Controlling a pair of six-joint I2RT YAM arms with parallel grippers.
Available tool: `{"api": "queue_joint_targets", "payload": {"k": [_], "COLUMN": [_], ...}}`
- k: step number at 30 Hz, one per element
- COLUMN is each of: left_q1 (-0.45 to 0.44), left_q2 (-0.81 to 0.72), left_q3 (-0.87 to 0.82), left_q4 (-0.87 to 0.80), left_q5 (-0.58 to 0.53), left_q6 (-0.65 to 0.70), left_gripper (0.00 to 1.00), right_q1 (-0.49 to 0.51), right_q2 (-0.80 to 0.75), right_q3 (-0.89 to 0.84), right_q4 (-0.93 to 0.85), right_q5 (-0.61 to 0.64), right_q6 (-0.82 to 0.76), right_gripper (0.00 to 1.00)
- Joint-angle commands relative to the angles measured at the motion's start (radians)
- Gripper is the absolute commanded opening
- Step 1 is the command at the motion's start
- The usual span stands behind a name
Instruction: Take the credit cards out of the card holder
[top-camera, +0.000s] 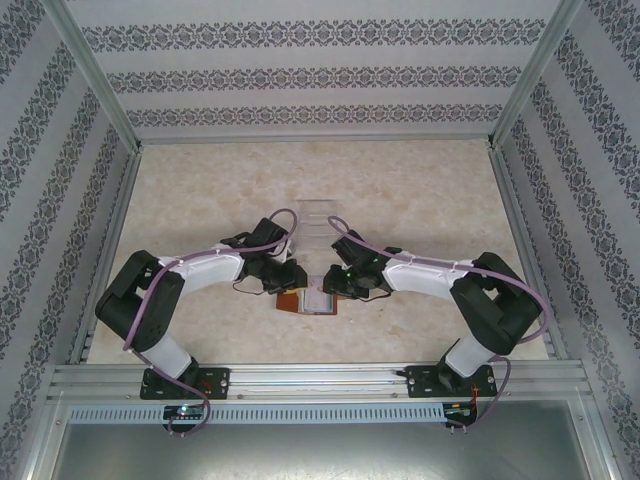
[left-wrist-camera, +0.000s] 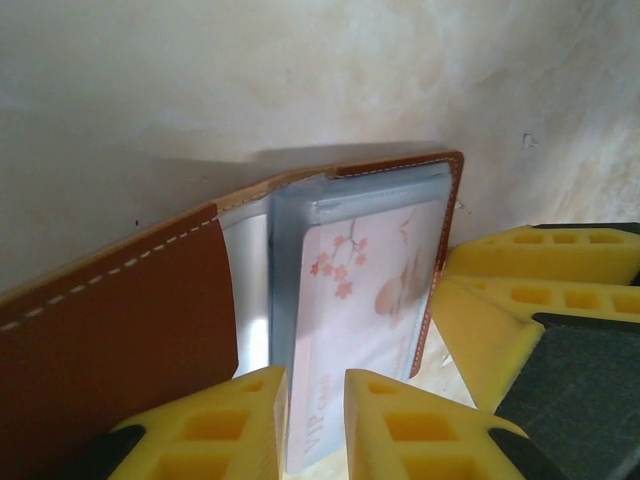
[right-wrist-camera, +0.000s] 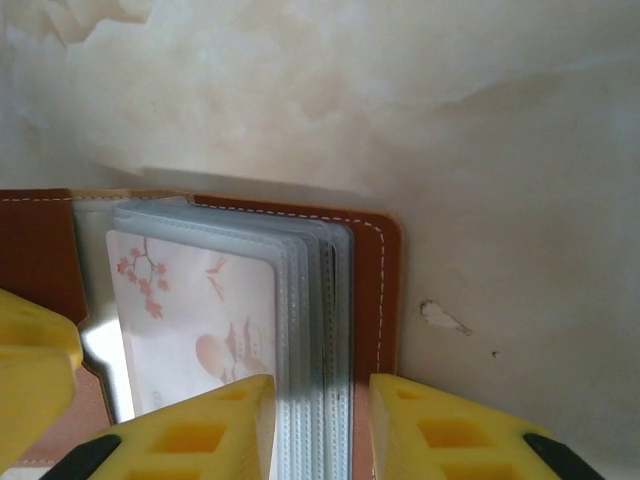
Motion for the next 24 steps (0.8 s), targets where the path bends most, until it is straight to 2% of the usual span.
{"api": "queue_joint_targets", "payload": {"k": [1,14,24], "left_q1": [0.008,0.009,0.009], "left_q2": [0.02,0.054,0.044], "left_q3": [-0.02,-0.037,-0.053], "left_q4": [0.063,0.077,0.067], "left_q5": [0.032,0.049,0.039], "left_q6": [-0.01,0.021,0.031], "left_gripper": [0.23,0.21,0.17], "right_q1": [-0.005,-0.007,0.009], "right_q2": [0.022,0.055,0.01], "right_q3": [0.001,0.007,0.011], "right_q4": [0.008,-0.006,-0.009], "right_q5": [-0.01,-0.008,0.012], "right_q6": [-0.013,-0.024,-0.003], "right_gripper": [0.31,0.28,0.31]}}
